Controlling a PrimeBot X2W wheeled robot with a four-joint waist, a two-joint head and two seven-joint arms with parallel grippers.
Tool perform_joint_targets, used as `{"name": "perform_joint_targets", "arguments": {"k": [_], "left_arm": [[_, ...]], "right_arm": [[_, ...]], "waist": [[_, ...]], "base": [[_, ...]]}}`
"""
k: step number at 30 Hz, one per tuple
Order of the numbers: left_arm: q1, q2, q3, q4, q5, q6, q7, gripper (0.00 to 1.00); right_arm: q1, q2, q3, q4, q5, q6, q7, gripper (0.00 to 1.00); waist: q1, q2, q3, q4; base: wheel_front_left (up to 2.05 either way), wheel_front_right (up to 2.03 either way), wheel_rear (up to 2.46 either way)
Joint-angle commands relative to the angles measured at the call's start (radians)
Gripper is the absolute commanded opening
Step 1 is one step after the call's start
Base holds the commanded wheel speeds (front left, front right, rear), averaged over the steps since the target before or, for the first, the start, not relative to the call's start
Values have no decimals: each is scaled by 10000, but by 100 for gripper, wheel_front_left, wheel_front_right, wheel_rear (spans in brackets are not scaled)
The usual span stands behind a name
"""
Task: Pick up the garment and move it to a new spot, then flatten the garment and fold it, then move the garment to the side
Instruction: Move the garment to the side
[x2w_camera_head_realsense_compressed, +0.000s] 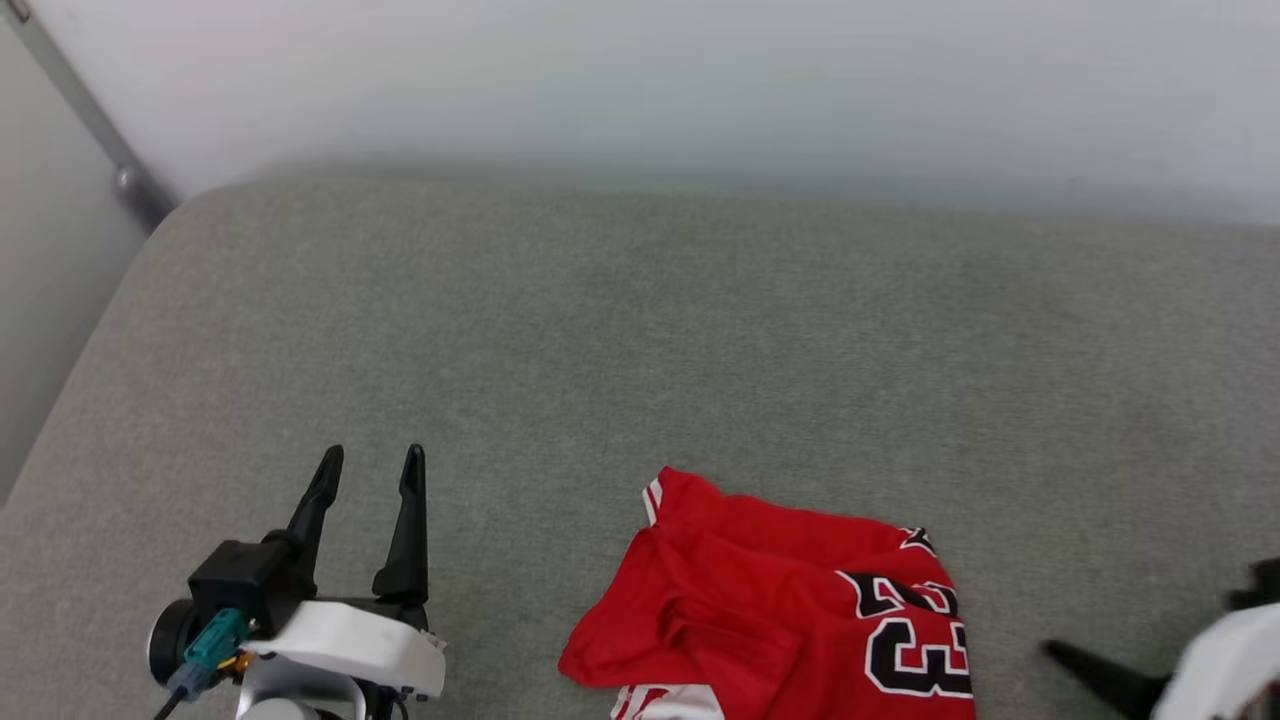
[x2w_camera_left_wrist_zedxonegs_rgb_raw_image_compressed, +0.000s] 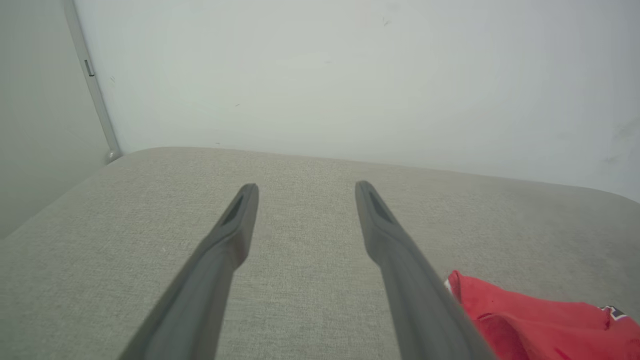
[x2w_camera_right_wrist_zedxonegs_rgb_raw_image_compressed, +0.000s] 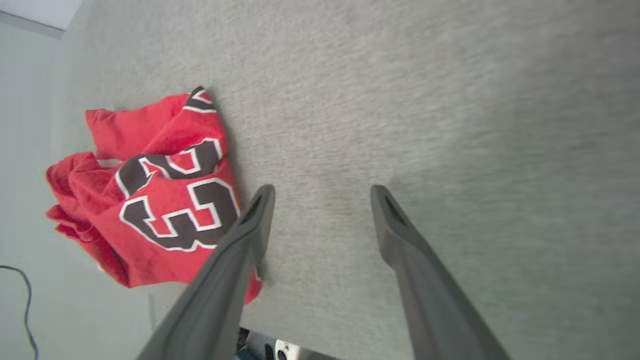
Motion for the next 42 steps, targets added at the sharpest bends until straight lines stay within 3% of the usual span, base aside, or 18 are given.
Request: {"name": "perform_joint_targets", "arguments": {"k": [1, 5, 12, 13, 14, 15, 22, 31, 36, 42], "left_arm": [[-149, -58, 38, 27, 102, -65, -67, 100], [-290, -228, 158, 143, 244, -238, -69, 100], [-508, -483, 328, 316, 512, -534, -68, 100], [-540, -503, 361, 338, 542, -581, -70, 100], [-553, -520, 391, 365, 575, -601, -69, 100], [-543, -539, 414, 391, 610, -627, -69, 100], [-165, -611, 600, 510, 785, -699, -60, 100], [327, -519, 804, 313, 831, -619, -46, 100], [113, -445, 917, -201, 1005, -577, -46, 100], [-783, -82, 848, -809, 1349, -778, 171, 100]], "right_arm": [[-109, 238, 206, 13, 251, -3, 142, 100], [-424, 633, 1005, 84, 1298, -3, 237, 100], [-959, 461, 2079, 1283, 2356, -7, -345, 100], [-1012, 403, 2199, 1426, 2485, -9, -384, 88], [-1049, 329, 2332, 1532, 2603, -10, -445, 31], [-1098, 272, 2465, 1572, 2742, -10, -514, 0], [-1461, -488, 3598, 1133, 2915, -4, -1176, 0], [-2500, -2135, 5522, 533, 303, -4, -2036, 0], [-3381, -2581, 5655, 741, -686, -4, -2122, 0], [-4216, -2931, 5193, 1124, -1455, -4, -2513, 0]], "waist": [[-1, 0, 282, 271], [-1, 0, 557, 434], [-1, 0, 906, 630], [-1, 0, 921, 640], [-1, 0, 921, 642], [-1, 0, 905, 632], [-1, 0, 322, 138], [-1, 0, -183, -1864], [-1, 0, 440, -3428], [-1, 0, 1814, -4476]], "base": [[0, 0, 0], [0, 0, 0], [0, 0, 0], [0, 0, 0], [0, 0, 0], [0, 0, 0], [0, 0, 0], [0, 0, 0], [0, 0, 0], [0, 0, 0]]}}
